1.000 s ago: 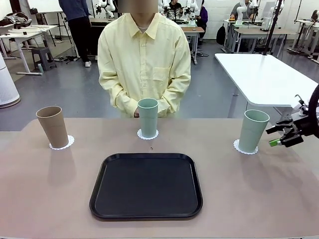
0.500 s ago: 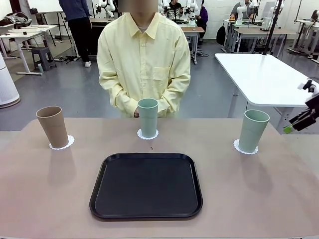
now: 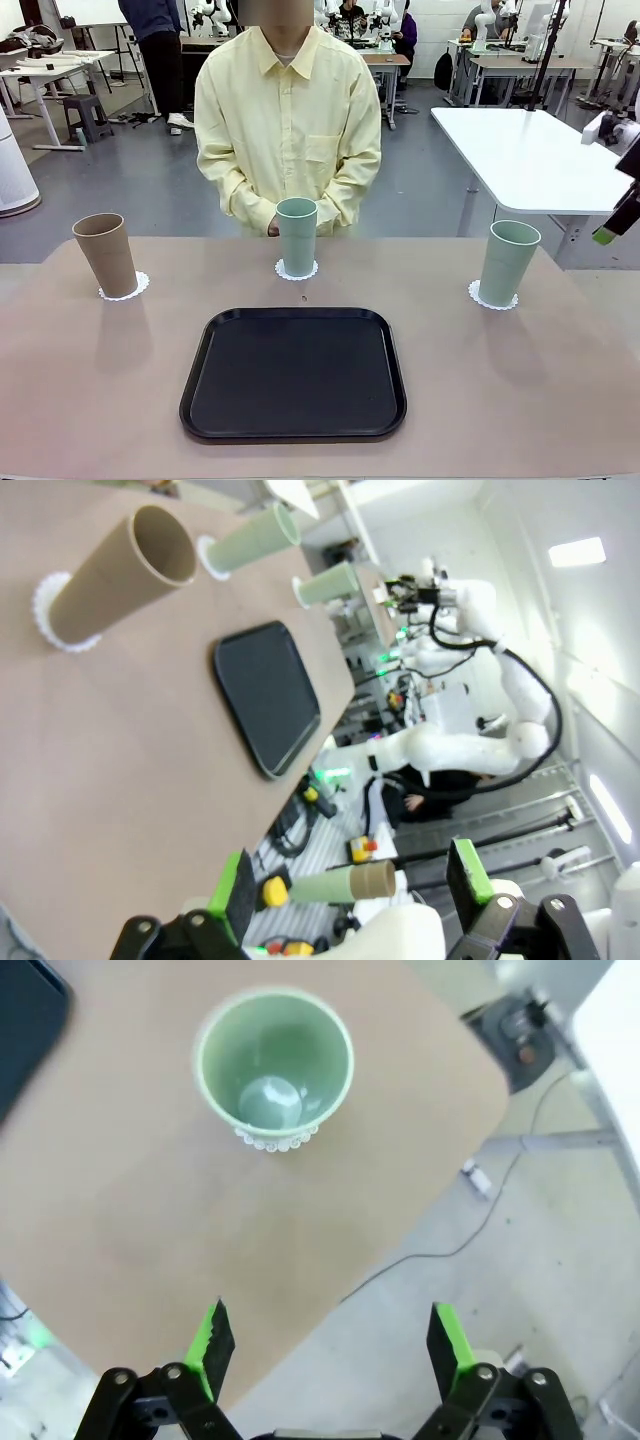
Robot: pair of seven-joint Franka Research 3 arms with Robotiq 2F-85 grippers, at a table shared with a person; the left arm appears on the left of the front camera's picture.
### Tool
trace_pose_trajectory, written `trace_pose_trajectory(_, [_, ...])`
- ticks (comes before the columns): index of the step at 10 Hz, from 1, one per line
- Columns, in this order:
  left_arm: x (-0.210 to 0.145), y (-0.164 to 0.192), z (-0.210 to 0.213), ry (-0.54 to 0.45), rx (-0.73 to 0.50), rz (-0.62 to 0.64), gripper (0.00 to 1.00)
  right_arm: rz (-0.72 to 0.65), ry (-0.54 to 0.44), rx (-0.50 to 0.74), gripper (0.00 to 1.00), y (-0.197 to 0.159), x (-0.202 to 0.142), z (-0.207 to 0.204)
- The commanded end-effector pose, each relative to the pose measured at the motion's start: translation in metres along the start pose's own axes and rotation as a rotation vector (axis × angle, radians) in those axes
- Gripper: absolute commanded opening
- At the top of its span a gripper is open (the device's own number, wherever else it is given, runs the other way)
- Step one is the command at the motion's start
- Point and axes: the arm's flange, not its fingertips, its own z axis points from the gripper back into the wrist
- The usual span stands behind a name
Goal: Place coasters on the table and set cups on them.
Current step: Take one Reusable plastic cup from the Flat Tray and place it on a coaster set by the human.
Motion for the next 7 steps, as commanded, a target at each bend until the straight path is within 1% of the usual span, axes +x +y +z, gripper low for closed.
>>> trace_pose_trajectory(1, [-0.001, -0.001, 0.001, -0.003, 0.006, 0.006, 1.0, -0.037, 0.004, -0.054, 1.0, 0.026, 0.006, 0.027])
trace_pose_trajectory(3, [-0.001, -0.001, 0.001, -0.003, 0.006, 0.006, 1.0, -0.074, -0.007, -0.101, 1.0, 0.04, 0.011, 0.052])
trace_pose_trajectory(4, [-0.001, -0.001, 0.001, -0.003, 0.006, 0.006, 1.0, -0.087, -0.014, -0.069, 1.0, 0.043, 0.013, 0.057])
trace_pose_trajectory(5, [-0.001, -0.001, 0.001, -0.003, 0.006, 0.006, 1.0, -0.102, -0.056, 0.02, 1.0, 0.035, 0.018, 0.058])
trace_pose_trajectory(6, [-0.001, -0.001, 0.001, -0.003, 0.006, 0.006, 1.0, -0.054, -0.03, -0.082, 1.0, 0.036, 0.015, 0.065])
trace_pose_trajectory(7, [-0.001, -0.001, 0.001, -0.003, 0.006, 0.006, 1.0, -0.054, -0.03, -0.082, 1.0, 0.036, 0.015, 0.065])
